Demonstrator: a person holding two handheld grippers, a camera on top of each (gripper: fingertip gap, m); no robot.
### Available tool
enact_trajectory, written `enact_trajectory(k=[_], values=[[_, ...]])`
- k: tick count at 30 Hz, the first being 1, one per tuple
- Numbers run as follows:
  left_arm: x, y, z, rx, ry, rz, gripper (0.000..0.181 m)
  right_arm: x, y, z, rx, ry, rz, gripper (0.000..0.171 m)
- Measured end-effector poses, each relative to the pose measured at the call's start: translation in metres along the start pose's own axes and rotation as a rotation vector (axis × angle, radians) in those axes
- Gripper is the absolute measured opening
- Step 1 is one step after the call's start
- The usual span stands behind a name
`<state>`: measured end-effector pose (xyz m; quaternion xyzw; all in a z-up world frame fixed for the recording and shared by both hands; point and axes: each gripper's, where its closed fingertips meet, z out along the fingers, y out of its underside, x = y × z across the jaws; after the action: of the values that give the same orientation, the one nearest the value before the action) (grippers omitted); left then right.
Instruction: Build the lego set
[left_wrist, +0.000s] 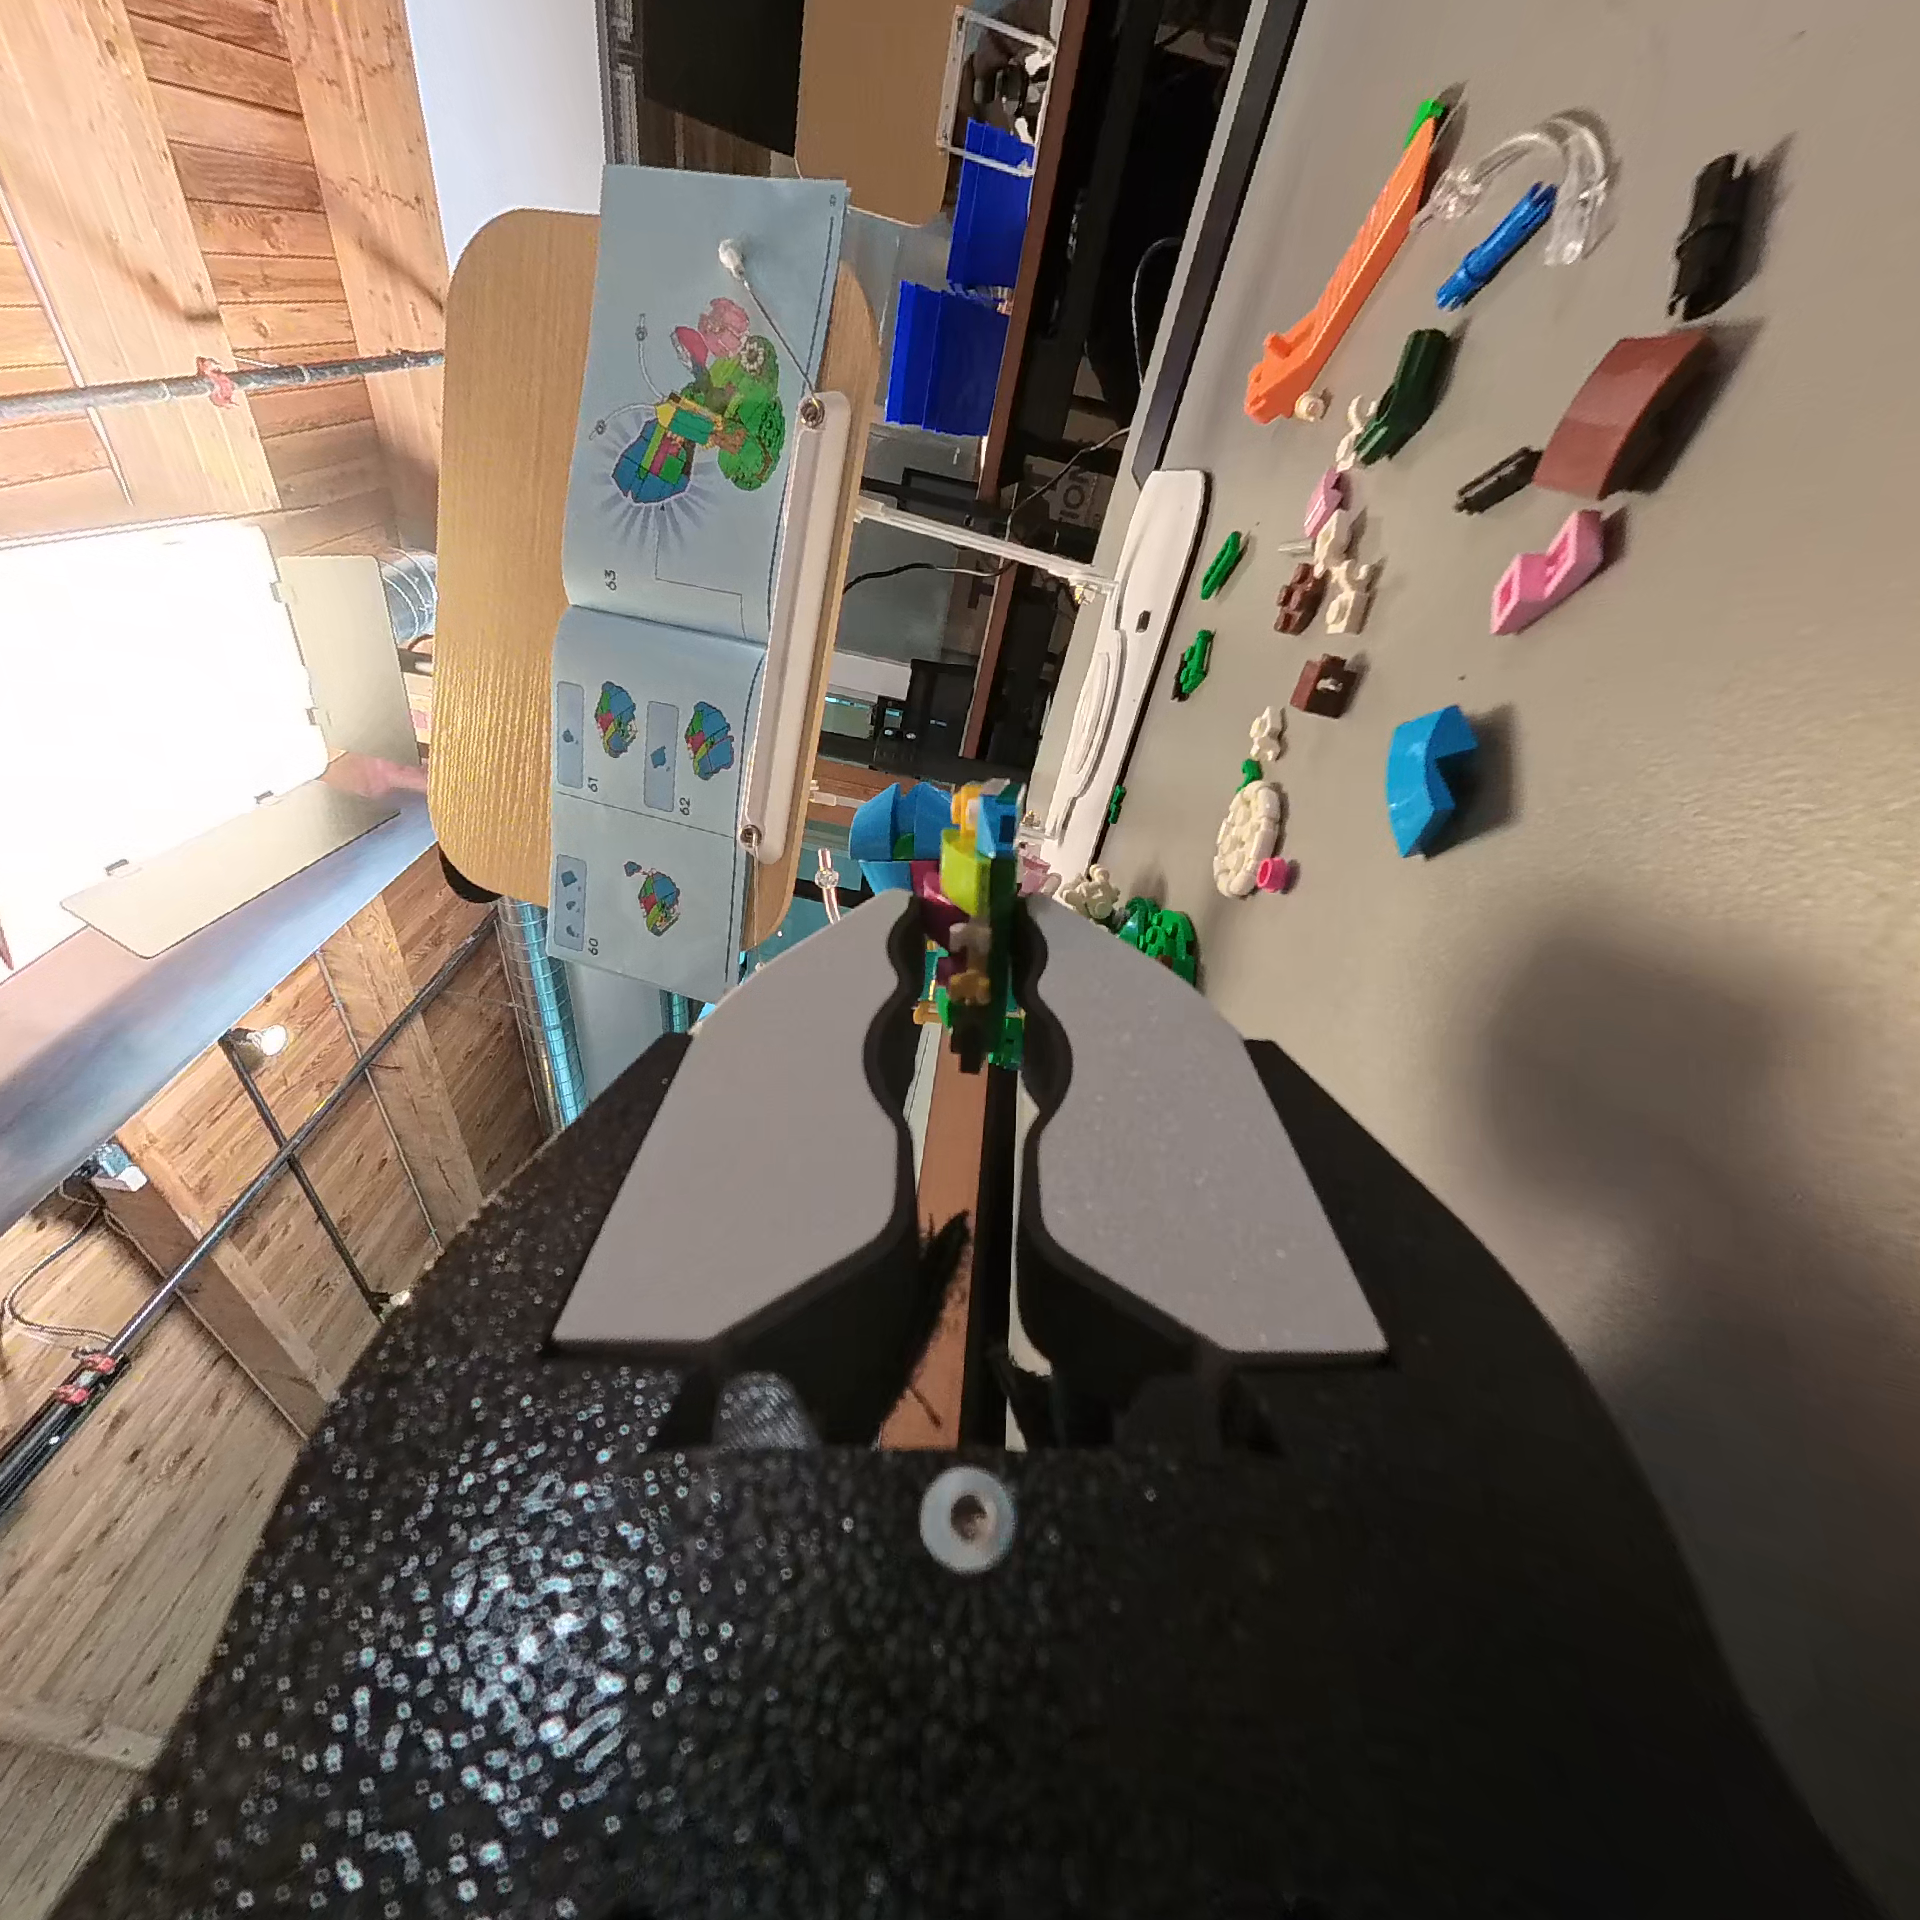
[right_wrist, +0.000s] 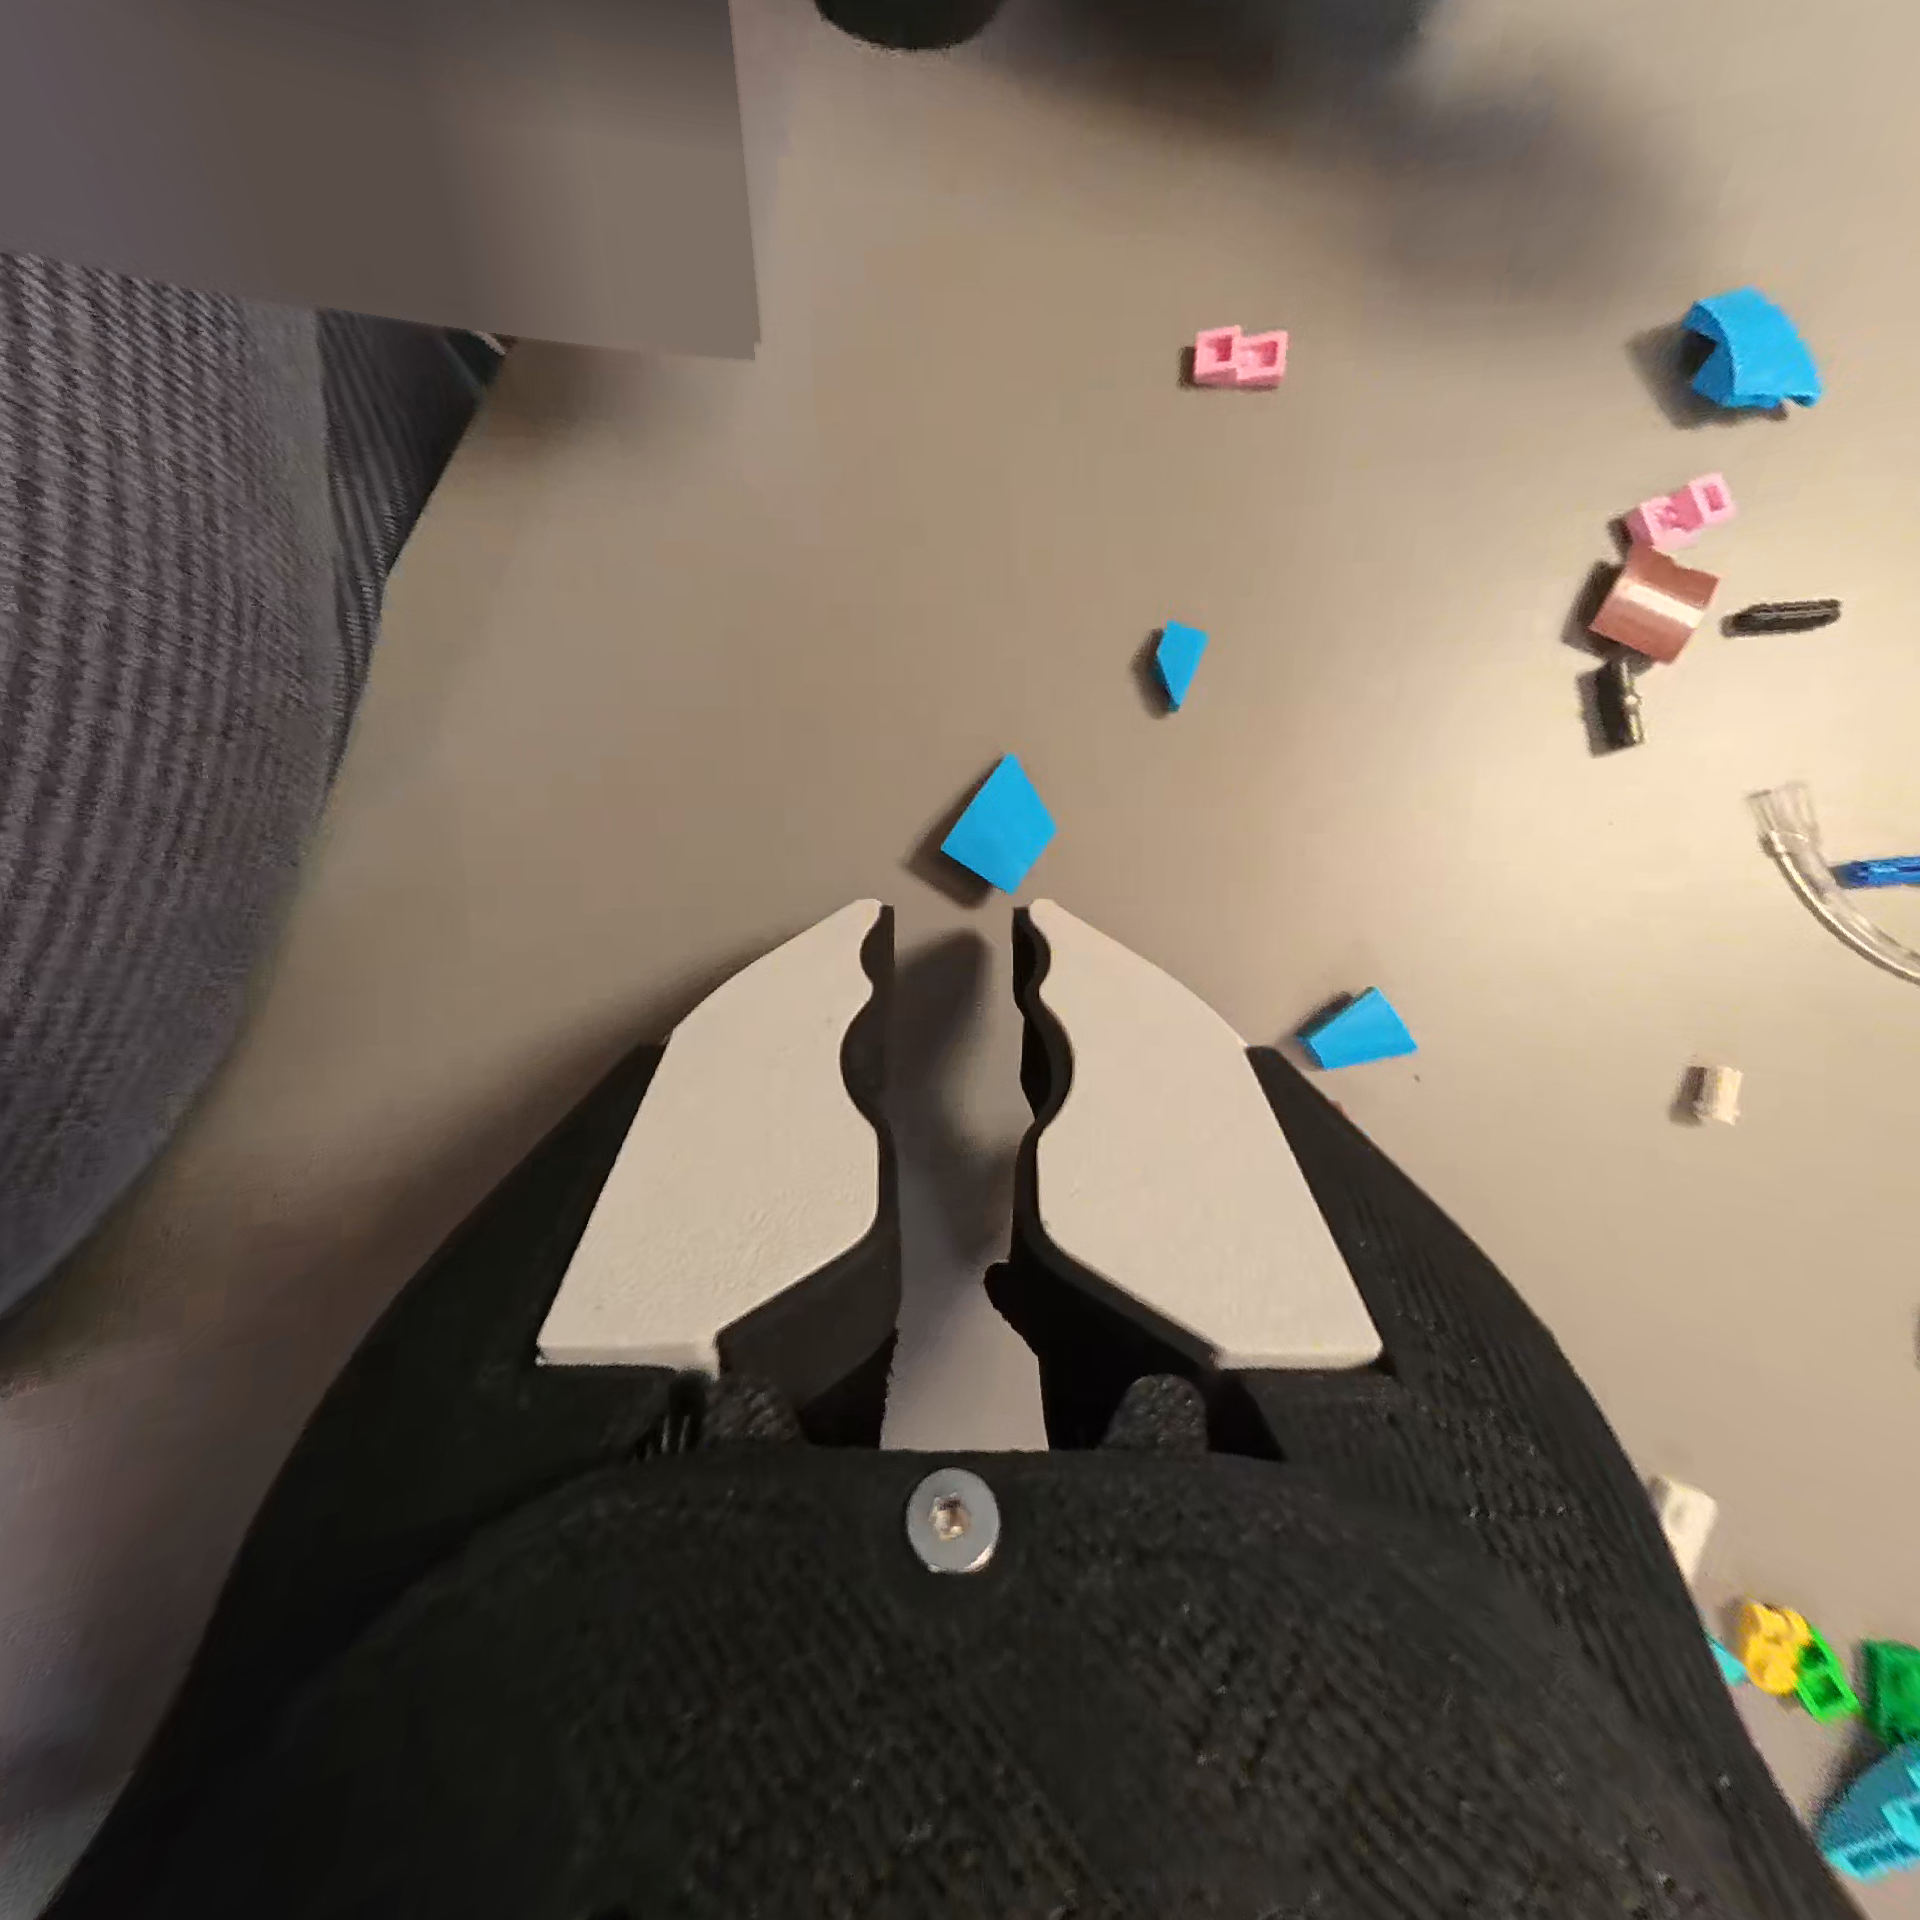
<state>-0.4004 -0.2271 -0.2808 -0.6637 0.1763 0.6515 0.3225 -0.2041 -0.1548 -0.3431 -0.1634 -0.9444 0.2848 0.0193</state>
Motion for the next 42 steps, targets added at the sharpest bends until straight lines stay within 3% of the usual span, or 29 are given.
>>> enact_trajectory(k=[3,8,12,17,21,28,32,35,37,42], values=[[0.000,0.000,0.000,0.001,0.000,-0.001,0.015,-0.003,0.000,0.007,-0.028,-0.007,-0.005,0.020],[0.000,0.000,0.000,0.002,0.002,-0.001,0.015,-0.020,-0.024,0.015,0.077,-0.072,-0.056,0.021],[0.000,-0.001,0.000,0.005,0.004,0.000,0.015,-0.011,-0.019,0.008,0.068,-0.069,0.024,0.018],[0.001,-0.002,0.000,0.012,0.007,0.005,0.015,0.002,-0.024,0.008,0.124,0.022,-0.105,0.021],[0.003,-0.004,-0.001,0.020,0.013,0.018,0.015,0.003,-0.035,0.009,0.201,-0.027,-0.147,0.026],[0.004,-0.004,0.000,0.020,0.017,0.018,0.015,0.000,-0.032,0.019,0.170,-0.104,-0.193,0.029],[0.004,-0.004,0.000,0.019,0.020,0.017,0.015,0.000,-0.030,0.024,0.146,-0.100,-0.203,0.028],[0.004,-0.004,0.000,0.019,0.019,0.017,0.015,0.000,-0.028,0.026,0.126,-0.089,-0.196,0.016],[0.004,-0.004,0.000,0.018,0.017,0.014,0.015,0.006,-0.033,0.024,0.143,-0.035,-0.180,0.006],[0.003,-0.003,0.000,0.015,0.015,0.013,0.015,0.053,-0.042,0.015,0.190,0.201,0.006,0.006]])
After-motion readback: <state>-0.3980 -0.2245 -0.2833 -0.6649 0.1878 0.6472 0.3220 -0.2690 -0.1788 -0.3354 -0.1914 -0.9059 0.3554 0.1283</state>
